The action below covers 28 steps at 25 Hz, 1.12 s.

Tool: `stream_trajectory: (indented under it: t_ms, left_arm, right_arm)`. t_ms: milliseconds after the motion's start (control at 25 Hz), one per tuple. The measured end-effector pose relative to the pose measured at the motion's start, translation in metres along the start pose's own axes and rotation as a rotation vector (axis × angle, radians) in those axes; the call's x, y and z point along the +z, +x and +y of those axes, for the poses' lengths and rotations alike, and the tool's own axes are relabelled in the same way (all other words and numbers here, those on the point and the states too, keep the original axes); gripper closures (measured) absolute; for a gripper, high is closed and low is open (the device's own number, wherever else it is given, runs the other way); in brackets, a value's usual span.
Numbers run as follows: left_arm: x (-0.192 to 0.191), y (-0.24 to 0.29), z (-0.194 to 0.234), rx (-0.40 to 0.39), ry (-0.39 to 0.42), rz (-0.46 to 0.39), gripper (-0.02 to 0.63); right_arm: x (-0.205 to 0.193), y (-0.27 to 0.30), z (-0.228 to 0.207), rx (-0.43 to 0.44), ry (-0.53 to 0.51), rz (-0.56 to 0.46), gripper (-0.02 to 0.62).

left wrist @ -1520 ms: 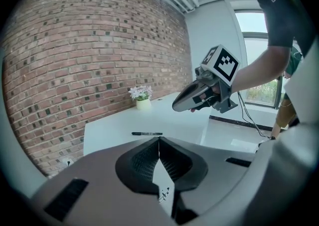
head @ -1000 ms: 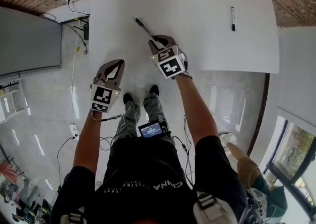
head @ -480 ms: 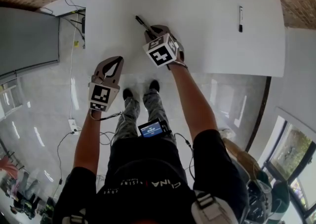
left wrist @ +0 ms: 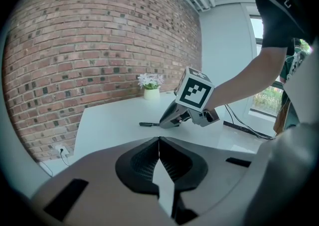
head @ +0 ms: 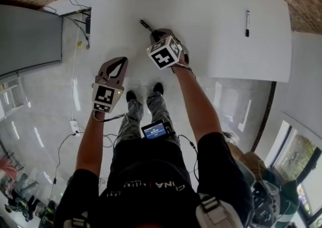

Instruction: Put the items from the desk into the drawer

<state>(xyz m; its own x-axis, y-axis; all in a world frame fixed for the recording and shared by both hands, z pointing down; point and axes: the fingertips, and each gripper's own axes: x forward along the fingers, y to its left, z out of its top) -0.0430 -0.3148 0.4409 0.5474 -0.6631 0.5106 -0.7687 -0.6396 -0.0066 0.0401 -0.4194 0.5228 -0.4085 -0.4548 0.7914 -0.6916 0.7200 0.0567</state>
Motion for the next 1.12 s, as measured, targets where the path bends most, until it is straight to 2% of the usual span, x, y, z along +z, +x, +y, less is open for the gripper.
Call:
stream_trajectory:
  t_ms: [320,640,920,1120]
  left_arm:
    - [0.013,-0.013,0.007,0.009,0.024,-0.026,0.594]
    - [0.044,-0.044,0.012,0.034,0.041,-0.078,0.594]
    - [0.079,-0.074,0.015,0.040,0.070,-0.144,0.594]
    - [0.084,-0.092,0.008,0.001,0.077,-0.174,0.594]
  right_arm:
    - [0.002,-0.014,0.006,0.004,0.061,-0.022,0.548]
    - [0.023,-0.082,0.027,0.032,0.185,-0.132,0.548]
    - [0.059,-0.152,0.029,-0.043,0.182,-0.259,0.548]
    - [0.055,-0.178,0.048,-0.076,0.184,-0.237,0.548]
